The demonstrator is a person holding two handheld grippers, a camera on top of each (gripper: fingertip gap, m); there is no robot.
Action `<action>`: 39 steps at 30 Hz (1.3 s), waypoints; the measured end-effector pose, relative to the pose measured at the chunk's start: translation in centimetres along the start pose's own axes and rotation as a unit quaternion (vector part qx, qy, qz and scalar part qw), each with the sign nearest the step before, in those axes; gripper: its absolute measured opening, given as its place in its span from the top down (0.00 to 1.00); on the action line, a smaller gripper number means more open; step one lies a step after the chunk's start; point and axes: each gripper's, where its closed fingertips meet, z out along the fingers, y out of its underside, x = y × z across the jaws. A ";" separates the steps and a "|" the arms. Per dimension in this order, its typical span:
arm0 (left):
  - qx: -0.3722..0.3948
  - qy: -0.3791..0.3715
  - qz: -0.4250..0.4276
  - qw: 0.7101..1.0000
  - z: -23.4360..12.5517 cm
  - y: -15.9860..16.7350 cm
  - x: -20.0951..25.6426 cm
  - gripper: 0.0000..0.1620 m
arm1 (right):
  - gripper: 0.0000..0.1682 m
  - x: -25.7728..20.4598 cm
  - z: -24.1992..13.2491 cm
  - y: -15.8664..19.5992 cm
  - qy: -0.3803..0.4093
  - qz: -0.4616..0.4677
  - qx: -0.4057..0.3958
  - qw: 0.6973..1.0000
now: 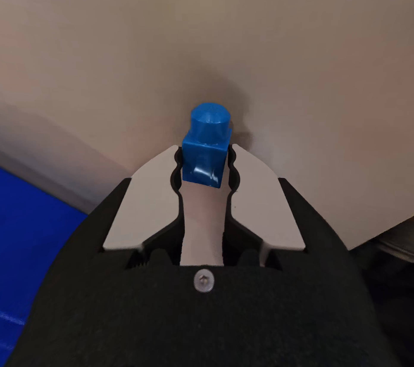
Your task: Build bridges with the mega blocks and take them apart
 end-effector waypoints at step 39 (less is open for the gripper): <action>0.145 -0.142 -0.029 0.979 -1.7 7.8 -30.9 0.52 | 0.72 -0.4 0.6 0.4 -0.008 -0.014 -0.017 1.000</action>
